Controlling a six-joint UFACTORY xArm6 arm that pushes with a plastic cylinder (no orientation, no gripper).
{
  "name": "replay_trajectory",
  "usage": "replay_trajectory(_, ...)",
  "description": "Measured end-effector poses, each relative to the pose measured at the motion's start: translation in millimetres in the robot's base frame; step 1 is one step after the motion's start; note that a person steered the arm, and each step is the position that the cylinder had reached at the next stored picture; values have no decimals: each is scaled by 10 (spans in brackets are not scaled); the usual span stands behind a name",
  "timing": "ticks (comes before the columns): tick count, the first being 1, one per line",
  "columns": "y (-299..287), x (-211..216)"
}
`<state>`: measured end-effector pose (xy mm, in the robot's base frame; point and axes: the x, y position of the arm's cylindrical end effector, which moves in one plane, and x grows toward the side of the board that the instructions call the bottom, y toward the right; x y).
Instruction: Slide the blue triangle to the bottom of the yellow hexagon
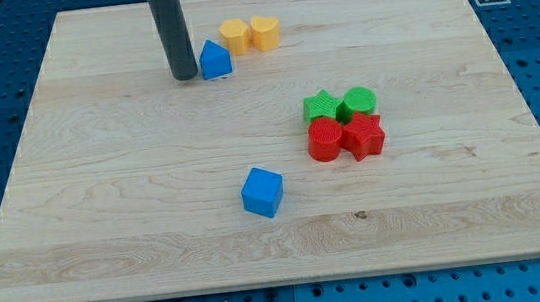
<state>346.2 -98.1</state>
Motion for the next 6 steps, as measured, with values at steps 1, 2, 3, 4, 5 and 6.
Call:
replay_trajectory(1, 273, 0)
replay_trajectory(2, 364, 0)
replay_trajectory(3, 366, 0)
replay_trajectory(4, 366, 117)
replay_trajectory(5, 265, 662)
replay_trajectory(6, 34, 1101)
